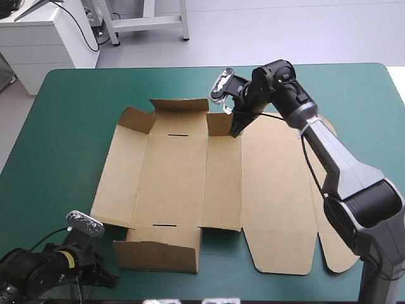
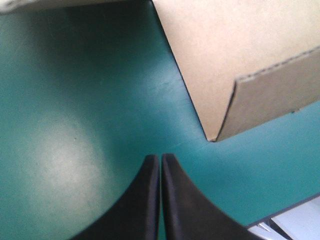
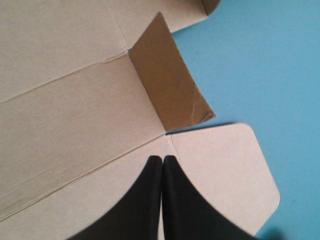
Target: Fold the box
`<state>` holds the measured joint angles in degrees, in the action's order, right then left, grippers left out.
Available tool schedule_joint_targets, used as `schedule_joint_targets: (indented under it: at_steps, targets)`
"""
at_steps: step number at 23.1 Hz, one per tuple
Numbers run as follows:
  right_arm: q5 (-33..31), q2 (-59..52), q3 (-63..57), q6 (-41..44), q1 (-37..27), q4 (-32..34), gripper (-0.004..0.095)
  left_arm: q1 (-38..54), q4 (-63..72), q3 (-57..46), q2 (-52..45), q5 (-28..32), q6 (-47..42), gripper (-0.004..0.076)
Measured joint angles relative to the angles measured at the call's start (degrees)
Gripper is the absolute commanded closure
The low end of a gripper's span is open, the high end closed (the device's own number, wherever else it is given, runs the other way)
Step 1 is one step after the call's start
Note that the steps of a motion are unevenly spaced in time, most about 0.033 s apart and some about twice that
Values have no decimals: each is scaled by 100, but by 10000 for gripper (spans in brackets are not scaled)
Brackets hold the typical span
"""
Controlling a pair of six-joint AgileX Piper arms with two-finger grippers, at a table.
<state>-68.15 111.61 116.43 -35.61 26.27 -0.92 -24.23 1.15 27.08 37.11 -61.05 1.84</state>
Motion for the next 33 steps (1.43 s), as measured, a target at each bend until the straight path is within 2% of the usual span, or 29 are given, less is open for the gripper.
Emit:
schedule_joint_targets:
  at_steps: [2, 4, 10, 17, 25, 33]
  targets:
    - [-110, -91, 0, 451, -91, 92, 927, 0, 0, 0, 0, 0, 0, 731]
    - [-308, -334, 0, 1348, -332, 216, 927, 0, 0, 0, 0, 0, 0, 731]
    - [-347, -1034, 0, 2328, -886, 266, 927, 0, -5, 0, 0, -7, 0, 731]
    - [-347, -1644, -160, 2456, -1175, 278, 927, 0, -5, 0, 0, -7, 0, 731]
    - [-333, -3306, -2190, 2440, -1241, 421, 927, 0, -5, 0, 0, -7, 0, 731]
    - [65, -5176, -4291, 2789, -1241, 544, 927, 0, -5, 0, 0, 0, 0, 731]
